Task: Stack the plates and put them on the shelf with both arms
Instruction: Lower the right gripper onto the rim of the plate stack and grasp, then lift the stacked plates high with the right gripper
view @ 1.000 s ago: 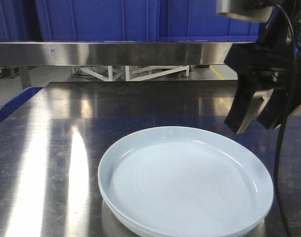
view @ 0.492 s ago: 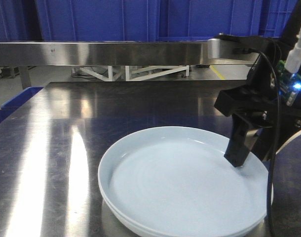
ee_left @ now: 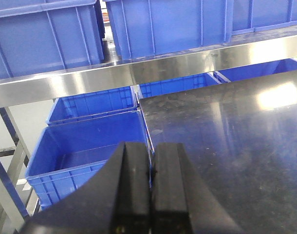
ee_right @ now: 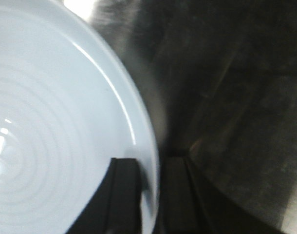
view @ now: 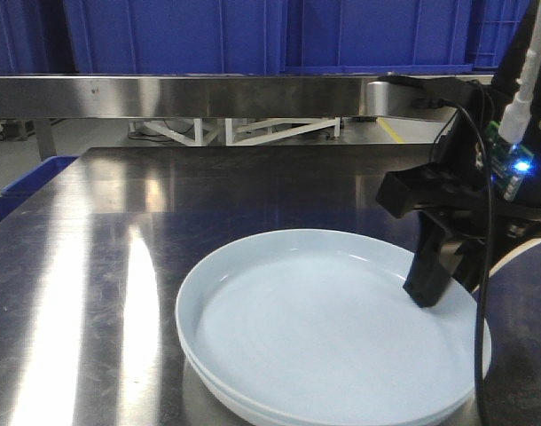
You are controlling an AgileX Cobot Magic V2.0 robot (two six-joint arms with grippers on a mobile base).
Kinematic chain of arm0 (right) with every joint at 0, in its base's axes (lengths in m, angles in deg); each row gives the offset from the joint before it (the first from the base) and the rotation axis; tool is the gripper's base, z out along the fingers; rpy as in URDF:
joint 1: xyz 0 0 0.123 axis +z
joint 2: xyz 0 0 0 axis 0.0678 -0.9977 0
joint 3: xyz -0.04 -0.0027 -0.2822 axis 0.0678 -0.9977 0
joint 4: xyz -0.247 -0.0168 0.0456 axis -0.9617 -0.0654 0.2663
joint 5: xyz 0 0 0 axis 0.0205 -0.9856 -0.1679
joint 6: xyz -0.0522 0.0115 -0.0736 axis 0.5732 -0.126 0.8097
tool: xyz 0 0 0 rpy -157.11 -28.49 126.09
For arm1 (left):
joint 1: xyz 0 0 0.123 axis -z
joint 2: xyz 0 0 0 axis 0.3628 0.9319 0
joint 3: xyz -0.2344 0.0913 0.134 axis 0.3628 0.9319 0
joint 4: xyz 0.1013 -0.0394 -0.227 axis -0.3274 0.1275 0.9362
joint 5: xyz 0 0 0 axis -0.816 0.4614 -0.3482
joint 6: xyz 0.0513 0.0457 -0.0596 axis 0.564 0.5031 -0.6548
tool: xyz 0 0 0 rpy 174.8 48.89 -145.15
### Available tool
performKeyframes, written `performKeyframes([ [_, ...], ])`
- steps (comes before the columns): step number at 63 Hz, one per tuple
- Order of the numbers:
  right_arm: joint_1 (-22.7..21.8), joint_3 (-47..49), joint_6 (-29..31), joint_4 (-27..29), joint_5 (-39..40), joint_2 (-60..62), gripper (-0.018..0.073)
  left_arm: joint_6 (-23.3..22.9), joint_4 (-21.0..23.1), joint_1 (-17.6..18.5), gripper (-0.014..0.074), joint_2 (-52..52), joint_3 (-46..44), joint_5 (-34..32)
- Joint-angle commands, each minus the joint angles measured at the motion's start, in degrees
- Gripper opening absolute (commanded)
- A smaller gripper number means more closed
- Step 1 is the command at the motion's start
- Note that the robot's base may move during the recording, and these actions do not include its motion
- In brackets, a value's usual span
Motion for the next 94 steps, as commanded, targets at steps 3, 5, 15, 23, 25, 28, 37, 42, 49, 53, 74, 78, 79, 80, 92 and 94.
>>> performKeyframes([
  [3,-0.2,1.2,0.5,-0.5,0.4,1.7,0.0052,-0.5,0.1,0.0,0.0088,1.3,-1.4,-4.9],
  [5,-0.2,1.2,0.5,-0.5,0.5,1.7,0.0047,-0.5,0.1,0.0,0.0088,1.3,-1.4,-4.9],
  [15,-0.2,1.3,0.5,-0.5,1.6,2.1,0.0057,-0.5,0.1,0.0,0.0088,1.3,-1.4,-4.9],
  [23,-0.2,2.6,0.5,-0.5,2.4,3.9,0.0057,-0.5,0.1,0.0,0.0088,1.3,-1.4,-4.9],
  [25,-0.2,3.0,0.5,-0.5,2.7,4.9,0.0057,-0.5,0.1,0.0,0.0088,1.3,-1.4,-4.9],
  [28,-0.2,3.5,0.5,-0.5,3.5,6.3,0.0057,-0.5,0.1,0.0,0.0088,1.3,-1.4,-4.9],
  [37,-0.2,5.3,0.5,-0.5,7.1,12.0,0.0057,-0.5,0.1,0.0,0.0088,1.3,-1.4,-4.9],
  [42,-0.2,5.8,0.5,-0.5,9.4,15.6,0.0057,-0.5,0.1,0.0,0.0088,1.3,-1.4,-4.9],
  [49,-0.2,5.8,0.5,-0.5,12.8,20.7,0.0057,-0.5,0.1,0.0,0.0088,1.3,-1.4,-4.9],
  [53,-0.2,5.7,0.5,-0.5,14.4,23.5,0.0057,-0.5,0.1,0.0,0.0087,1.3,-1.4,-4.9],
  [74,-0.2,3.0,0.8,-0.5,20.6,34.4,0.0057,-0.5,0.1,0.0,0.0087,1.3,-1.4,-5.0],
  [78,-0.2,-0.1,1.1,-0.5,24.1,36.3,0.0057,-0.5,0.1,0.0,0.0087,1.3,-1.4,-5.0],
  [79,-0.2,-0.9,1.1,-0.5,25.0,36.9,0.0057,-0.5,0.1,0.0,0.0087,1.3,-1.4,-5.0],
  [80,-0.2,-1.7,1.1,-0.5,25.9,37.6,0.0057,-0.5,0.1,0.0,0.0087,1.3,-1.4,-5.0],
  [92,-0.2,-10.5,1.1,-0.5,33.3,43.5,0.0057,-0.5,0.1,0.0,0.0085,1.3,-1.4,-5.3],
  [94,-0.2,-11.5,1.1,-0.5,33.9,44.4,0.0057,-0.5,0.1,0.0,0.0085,1.3,-1.4,-5.3],
])
